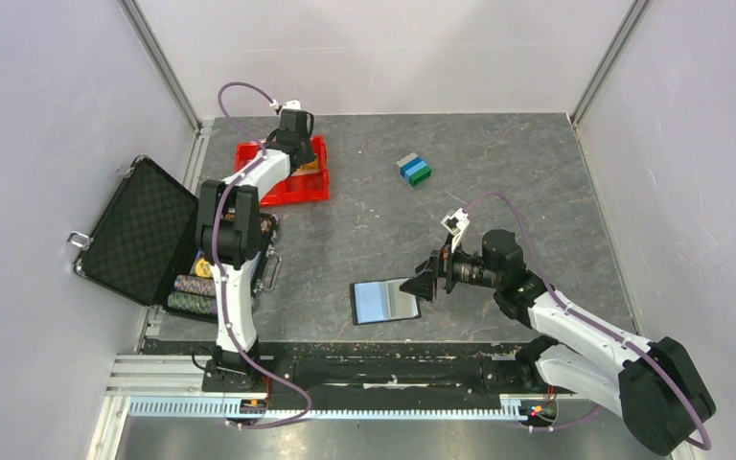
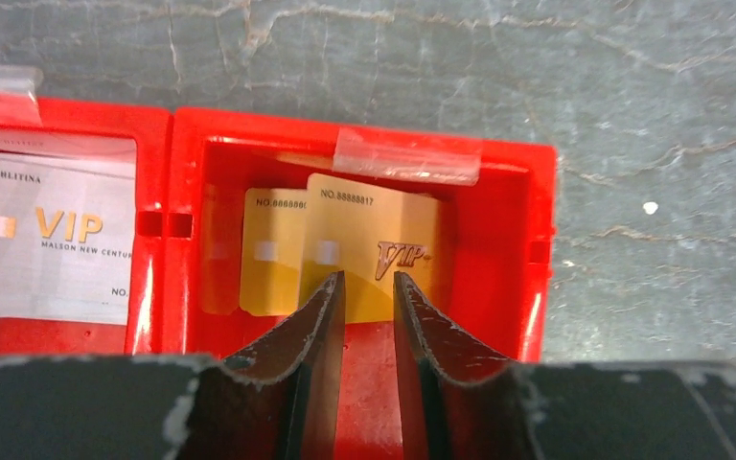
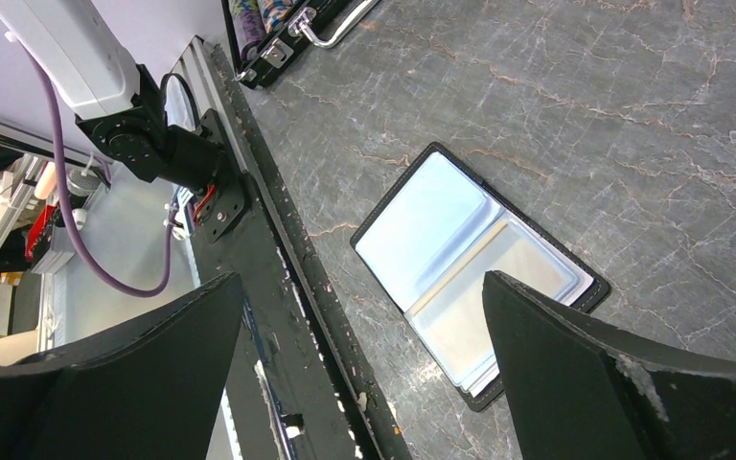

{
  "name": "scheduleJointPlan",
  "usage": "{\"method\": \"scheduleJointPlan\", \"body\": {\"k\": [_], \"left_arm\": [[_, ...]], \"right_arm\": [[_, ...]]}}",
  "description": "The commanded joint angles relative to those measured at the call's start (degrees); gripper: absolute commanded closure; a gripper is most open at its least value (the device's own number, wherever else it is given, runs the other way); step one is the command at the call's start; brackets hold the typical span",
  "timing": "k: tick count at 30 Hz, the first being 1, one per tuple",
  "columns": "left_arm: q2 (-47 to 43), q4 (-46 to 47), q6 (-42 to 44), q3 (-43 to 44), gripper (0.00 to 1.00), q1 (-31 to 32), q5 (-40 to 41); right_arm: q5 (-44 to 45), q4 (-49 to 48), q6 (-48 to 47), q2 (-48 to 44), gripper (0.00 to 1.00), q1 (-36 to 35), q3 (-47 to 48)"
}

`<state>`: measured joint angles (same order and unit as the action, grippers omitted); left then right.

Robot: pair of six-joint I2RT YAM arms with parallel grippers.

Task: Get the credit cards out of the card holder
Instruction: Place the credit card in the storage box.

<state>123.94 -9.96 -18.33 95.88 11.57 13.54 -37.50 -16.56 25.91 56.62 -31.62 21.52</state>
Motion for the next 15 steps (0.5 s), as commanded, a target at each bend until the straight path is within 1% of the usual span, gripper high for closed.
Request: {"method": "scheduleJointPlan", "body": {"k": [1, 9, 13, 15], "left_arm": [[1.0, -1.6, 3.6, 2.8, 0.69, -0.4, 2.9], [1.7, -4.5, 3.3, 4.8, 0.71, -0.5, 5.4], [1.0, -5.0, 2.9, 4.6, 0.71, -0.5, 4.0], [-0.3, -5.2, 2.2, 4.3, 0.71, -0.4, 1.9]], "right_arm": [[-0.7, -1.3, 0.2, -0.4, 0.02, 0.3, 2.5], [-0.8, -1.3, 0.2, -1.0, 0.02, 0.5, 2.2], [-0.7, -1.2, 0.3, -1.1, 0.02, 0.5, 1.9], [-0.2, -1.0, 0.6, -1.1, 0.02, 0.5, 1.9]]}}
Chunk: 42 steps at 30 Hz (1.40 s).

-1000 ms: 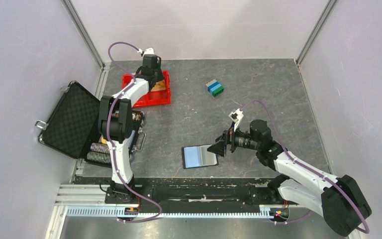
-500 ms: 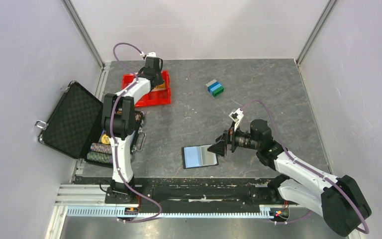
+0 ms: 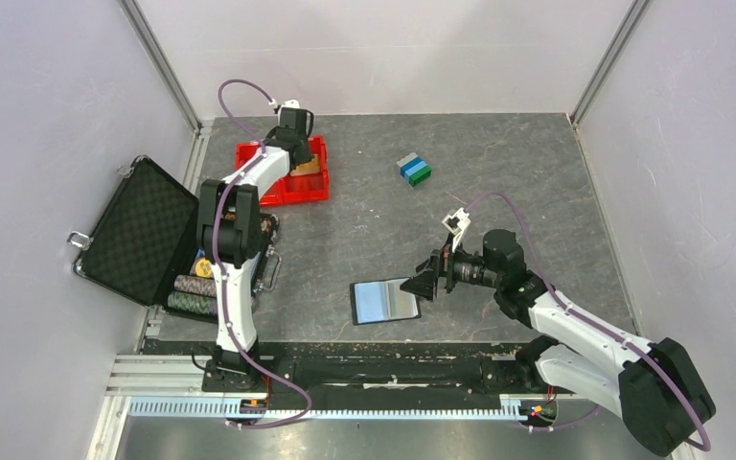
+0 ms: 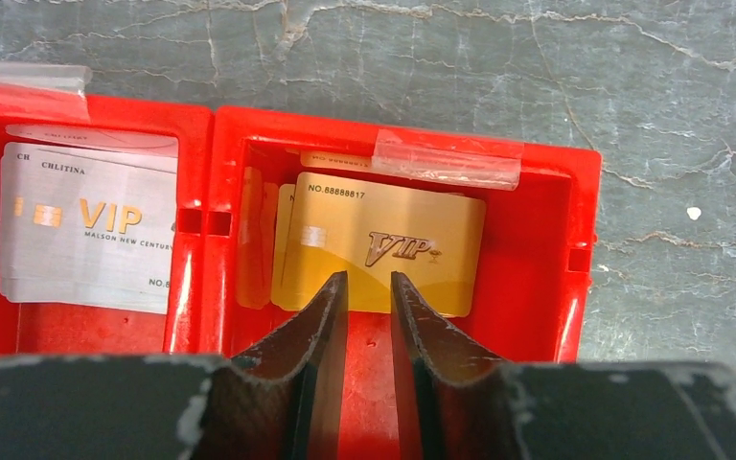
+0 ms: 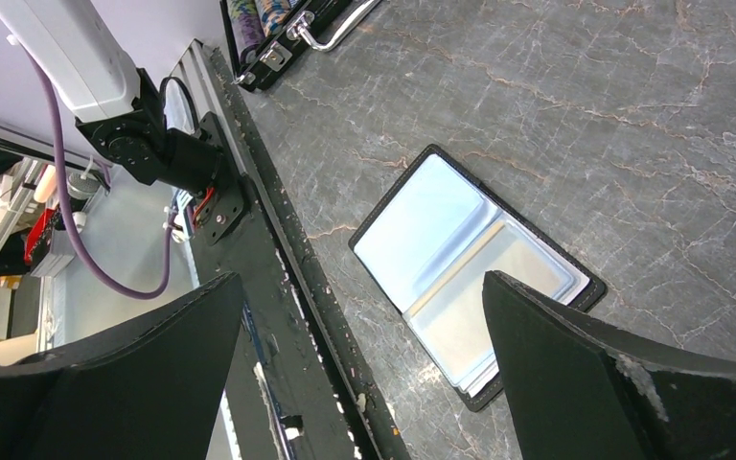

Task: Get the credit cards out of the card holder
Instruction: Place the credit card in the storage box, then remove the credit card from the card holder.

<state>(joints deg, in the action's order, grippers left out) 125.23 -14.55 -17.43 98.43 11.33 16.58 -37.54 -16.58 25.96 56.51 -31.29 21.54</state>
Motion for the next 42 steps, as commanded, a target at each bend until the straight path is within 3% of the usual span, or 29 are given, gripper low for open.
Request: {"method": "scheduleJointPlan", "body": {"k": [1, 10, 14, 20, 27, 33, 42], "left_arm": [[-2.6, -0.5, 0.9, 1.7, 0.71, -0.2, -2.4], [-14.8, -9.9, -5.5, 2.6, 0.64, 0.1, -13.3], [-22.3, -15.8, -9.0, -0.7, 0.61, 0.1, -20.6], [-38.6, -14.7, -12.9, -19.7, 0.61, 2.8, -30.9], [-53.0, -8.7, -15.7, -43.5, 0.63, 7.6, -40.3], [-58.7, -5.2, -18.2, -56.2, 0.62, 13.8, -42.0], [-58.6, 6.8, -23.6, -65.5, 0.67, 17.2, -44.7]], "right_arm": [[0.3, -0.5, 0.6, -0.9, 0.02, 0.3, 1.9], [9.3, 9.0, 1.0, 0.0, 0.04, 0.3, 4.4], [12.3, 10.1, 3.1, -1.6, 0.10, 0.3, 3.4], [12.8, 6.4, 6.7, -3.6, 0.27, -0.9, -0.7], [17.2, 2.3, 7.9, -2.7, 0.36, -7.5, -5.7], [22.4, -3.8, 11.2, -0.5, 0.40, -13.7, -8.4], [27.0, -6.5, 13.2, 5.5, 0.45, -15.4, -8.1]]}}
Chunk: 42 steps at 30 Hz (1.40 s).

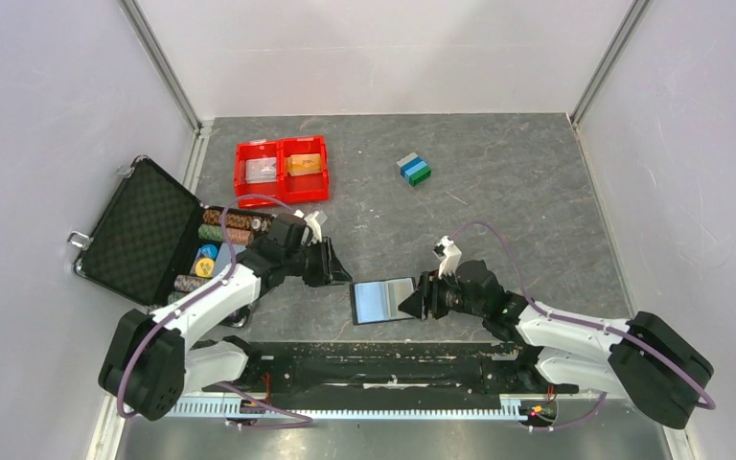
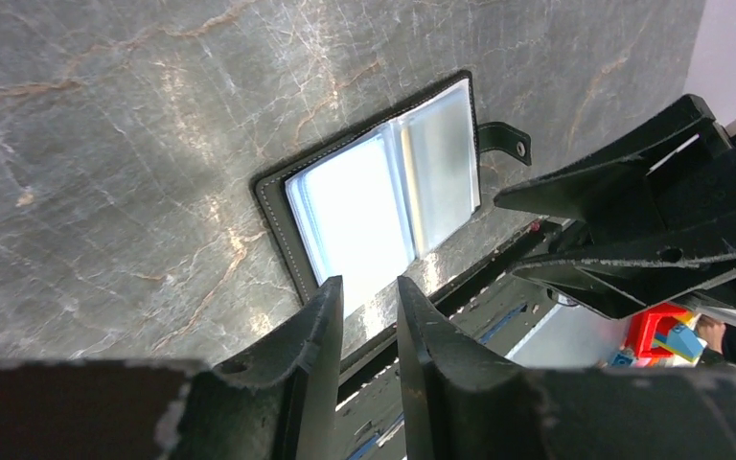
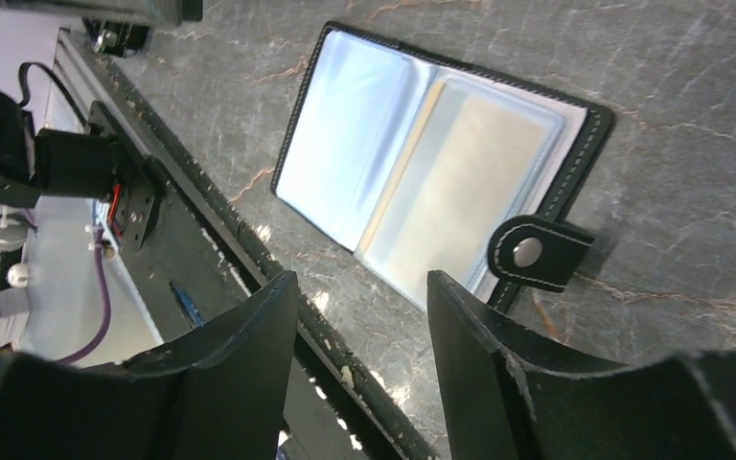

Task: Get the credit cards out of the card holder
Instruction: Remove the credit card from the card holder.

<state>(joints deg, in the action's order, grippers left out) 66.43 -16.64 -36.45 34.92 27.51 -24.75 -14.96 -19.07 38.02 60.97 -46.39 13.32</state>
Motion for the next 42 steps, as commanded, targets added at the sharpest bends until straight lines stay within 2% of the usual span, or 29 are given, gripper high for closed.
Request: {"method": "scheduleJointPlan", "body": {"k": [1, 4, 11, 19, 29, 42], "left_arm": [[0.6, 9.4, -4.7, -2.3, 0.67, 1.5, -2.9], [2.0, 10.7, -4.7, -3.3, 0.67, 2.6, -2.1], [5.3, 15.1, -6.3, -6.3, 0.70, 4.0, -1.4], [10.1, 15.1, -6.0, -7.4, 0.73, 4.8, 1.4], [11.8, 15.2, -5.4, -8.2, 0.73, 5.5, 2.5], [13.1, 16.5, -5.7, -9.0, 0.74, 5.8, 2.1]], "right_arm": [[5.5, -3.6, 1.4, 1.3, 0.45, -0.3, 0.1], [7.3, -3.0, 2.0, 2.3, 0.42, -0.3, 0.5], [7.7, -3.9, 2.7, 4.6, 0.44, -0.3, 1.0], [5.4, -7.5, 4.5, 8.3, 0.45, -0.3, 0.4], [4.9, -8.5, 5.7, 10.7, 0.46, -0.3, 0.5], [1.7, -18.7, 11.2, 13.0, 0.46, -0.3, -1.9]]}}
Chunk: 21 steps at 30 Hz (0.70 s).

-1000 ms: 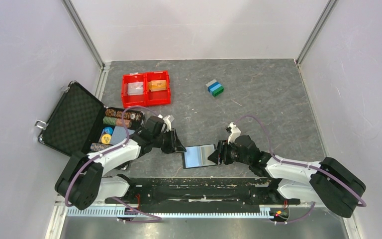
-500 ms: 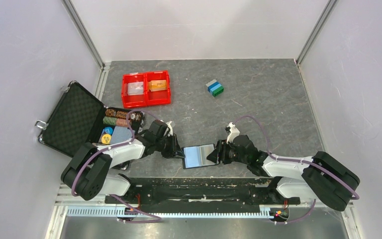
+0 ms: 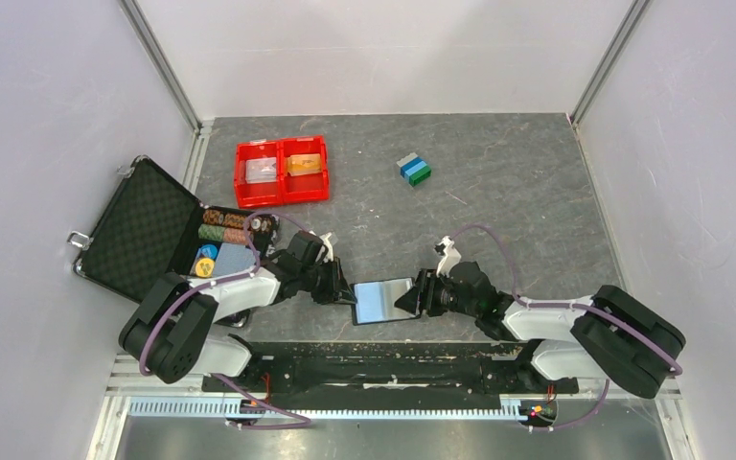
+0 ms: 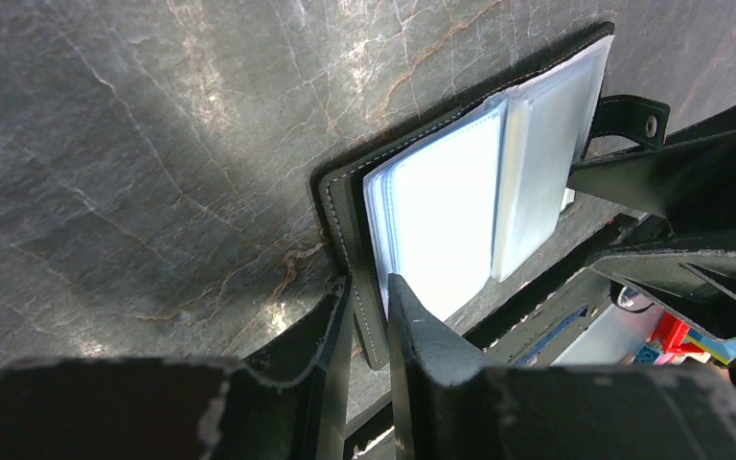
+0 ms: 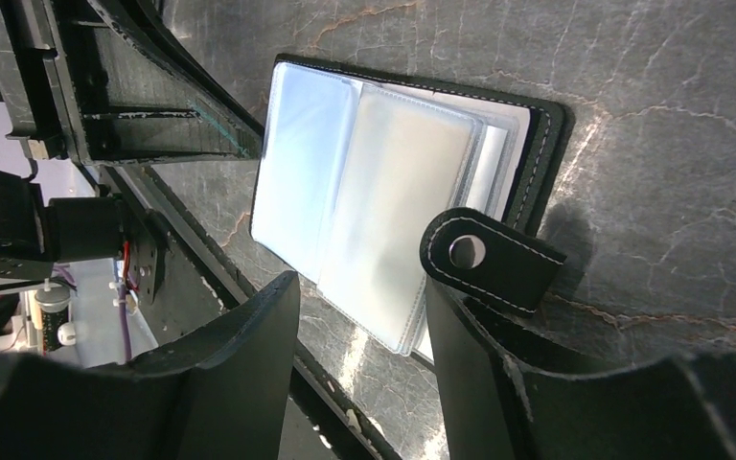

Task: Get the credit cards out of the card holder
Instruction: Remove the credit card from the card holder.

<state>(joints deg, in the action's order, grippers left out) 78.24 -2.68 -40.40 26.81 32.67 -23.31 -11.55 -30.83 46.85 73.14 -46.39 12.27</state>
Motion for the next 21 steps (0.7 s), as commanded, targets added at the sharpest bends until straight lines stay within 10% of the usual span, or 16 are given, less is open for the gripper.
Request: {"method": "scheduleJointPlan", "body": {"k": [1, 21], "left_arm": [[1.3, 2.5, -1.7, -0.9, 0.74, 0.6, 0.6], [0.9, 2.5, -2.6, -1.4, 0.74, 1.2, 0.4]], "right_arm": [[-2.0, -7.4, 2.5, 1.0, 0.46, -0.3, -1.0], [-4.4, -14.9, 4.3, 1.0, 0.53, -1.2, -0.4]]}}
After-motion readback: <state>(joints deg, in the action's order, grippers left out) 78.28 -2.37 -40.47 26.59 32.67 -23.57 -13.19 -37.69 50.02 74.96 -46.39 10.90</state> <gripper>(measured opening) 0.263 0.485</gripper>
